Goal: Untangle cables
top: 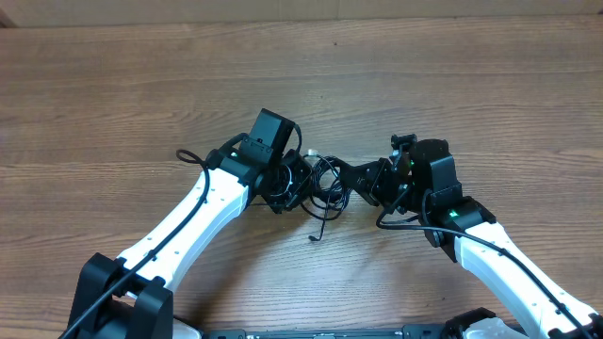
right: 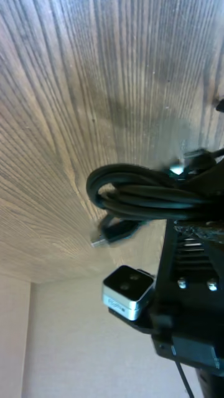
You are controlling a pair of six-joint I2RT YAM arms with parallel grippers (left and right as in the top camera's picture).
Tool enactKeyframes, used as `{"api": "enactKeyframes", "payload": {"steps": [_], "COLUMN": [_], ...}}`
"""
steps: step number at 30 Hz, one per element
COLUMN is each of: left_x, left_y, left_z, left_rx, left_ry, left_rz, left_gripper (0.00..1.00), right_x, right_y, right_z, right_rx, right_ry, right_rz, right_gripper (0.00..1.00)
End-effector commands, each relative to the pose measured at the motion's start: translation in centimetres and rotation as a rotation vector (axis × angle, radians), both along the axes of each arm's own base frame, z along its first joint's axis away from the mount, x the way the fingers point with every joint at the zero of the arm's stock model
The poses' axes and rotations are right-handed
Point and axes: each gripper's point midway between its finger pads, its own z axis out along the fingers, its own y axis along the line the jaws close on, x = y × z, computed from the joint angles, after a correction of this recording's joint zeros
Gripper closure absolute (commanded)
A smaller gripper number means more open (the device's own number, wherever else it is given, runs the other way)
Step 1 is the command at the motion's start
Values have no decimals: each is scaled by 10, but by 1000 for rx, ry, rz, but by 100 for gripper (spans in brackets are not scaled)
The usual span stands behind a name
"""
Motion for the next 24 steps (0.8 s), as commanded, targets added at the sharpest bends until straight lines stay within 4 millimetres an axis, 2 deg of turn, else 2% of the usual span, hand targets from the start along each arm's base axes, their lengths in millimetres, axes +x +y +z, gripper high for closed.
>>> {"api": "enactKeyframes", "payload": {"steps": [1, 8, 12, 18, 24], "left_x": [4, 21, 32, 45, 52], "left_y": [4, 18, 30, 24, 22], "left_z": [-7, -6, -4, 13, 19], "left_rx": [45, 96, 89, -28, -75], "left_ry": [-36, -161, -184, -274, -284], "left_rz": [-12, -103, -93, -172, -144], "left_gripper": [96, 96, 96, 96, 96], "right_x": [-9, -8, -4, 3, 1], "right_y": [9, 8, 1, -22, -40], "right_z": [11, 10, 2, -21, -37], "right_rx": [56, 50, 7, -119, -211], "right_ry": [7, 7, 16, 57, 98], "right_rz": [48, 41, -4, -127, -199], "right_gripper": [96, 96, 96, 90, 87]}}
